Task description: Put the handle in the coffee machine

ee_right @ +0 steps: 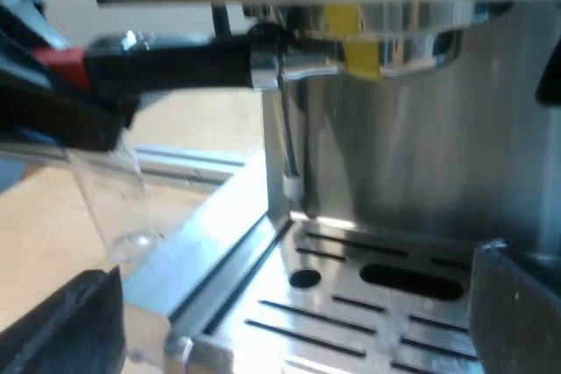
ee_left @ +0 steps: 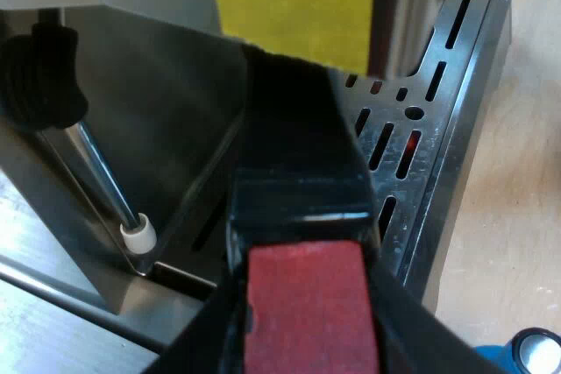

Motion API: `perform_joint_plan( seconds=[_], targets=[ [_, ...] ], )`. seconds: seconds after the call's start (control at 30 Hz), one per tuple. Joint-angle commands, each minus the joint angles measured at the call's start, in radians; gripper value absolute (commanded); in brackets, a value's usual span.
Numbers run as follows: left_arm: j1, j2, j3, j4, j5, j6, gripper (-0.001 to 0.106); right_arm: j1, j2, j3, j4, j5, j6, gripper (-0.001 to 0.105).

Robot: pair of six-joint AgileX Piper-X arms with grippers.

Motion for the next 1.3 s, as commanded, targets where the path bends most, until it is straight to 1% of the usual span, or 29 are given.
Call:
perform_joint_plan(
  seconds=[0.03, 0.13, 0.3, 0.37, 0.47, 0.53, 0.6, 0.7, 0.77, 0.83, 0.9, 1.0, 1.03, 1.1, 1.13, 1.2, 1.3],
  targets=[
    [-0.001, -0.033, -0.016, -0.049, 0.134, -0.012, 0.000, -0.008, 0.022, -0.009, -0.011, 0.003, -0.013, 0.080],
    [-0.001, -0.033, -0.016, -0.047, 0.134, -0.014, 0.000, -0.008, 0.048, -0.023, -0.011, 0.037, -0.013, 0.080],
    [-0.001, -0.033, -0.016, -0.047, 0.134, -0.018, 0.000, -0.010, 0.106, -0.073, -0.011, 0.096, -0.013, 0.080],
    [-0.001, -0.033, -0.016, -0.047, 0.134, -0.032, 0.000, -0.012, 0.116, -0.080, -0.011, 0.103, -0.013, 0.080],
    [-0.001, -0.033, -0.016, -0.047, 0.134, -0.039, 0.000, -0.037, 0.158, -0.116, -0.013, 0.105, -0.013, 0.080],
    [-0.001, -0.033, -0.016, -0.047, 0.134, -0.040, 0.000, -0.049, 0.170, -0.125, -0.017, 0.105, -0.013, 0.078],
    [-0.001, -0.033, -0.016, -0.049, 0.134, -0.045, 0.000, -0.064, 0.179, -0.126, -0.028, 0.105, -0.013, 0.072],
    [-0.001, -0.033, -0.016, -0.049, 0.134, -0.045, 0.000, -0.083, 0.181, -0.126, -0.025, 0.097, -0.013, 0.063],
    [-0.001, -0.033, -0.016, -0.049, 0.134, -0.045, 0.000, -0.093, 0.181, -0.129, -0.028, 0.093, -0.013, 0.061],
    [-0.001, -0.033, -0.016, -0.049, 0.134, -0.045, 0.000, -0.105, 0.181, -0.133, -0.028, 0.068, -0.013, 0.061],
    [-0.001, -0.033, -0.016, -0.049, 0.134, -0.045, 0.000, -0.116, 0.181, -0.136, -0.025, 0.016, -0.013, 0.060],
    [-0.001, -0.033, -0.016, -0.049, 0.134, -0.045, 0.000, -0.124, 0.181, -0.135, -0.012, 0.000, -0.013, 0.057],
    [-0.001, -0.033, -0.016, -0.049, 0.134, -0.045, 0.000, -0.128, 0.184, -0.135, -0.011, -0.001, -0.013, 0.055],
    [-0.001, -0.033, -0.016, -0.049, 0.134, -0.045, 0.000, -0.127, 0.196, -0.143, -0.011, -0.004, -0.013, 0.046],
    [-0.001, -0.033, -0.016, -0.049, 0.134, -0.045, 0.000, -0.127, 0.203, -0.144, -0.011, -0.009, -0.013, 0.044],
    [-0.001, -0.033, -0.016, -0.049, 0.134, -0.045, 0.000, -0.127, 0.230, -0.163, -0.013, -0.027, -0.013, 0.031],
    [-0.001, -0.033, -0.016, -0.049, 0.134, -0.046, 0.000, -0.127, 0.260, -0.186, -0.013, -0.023, -0.013, 0.020]
  ],
)
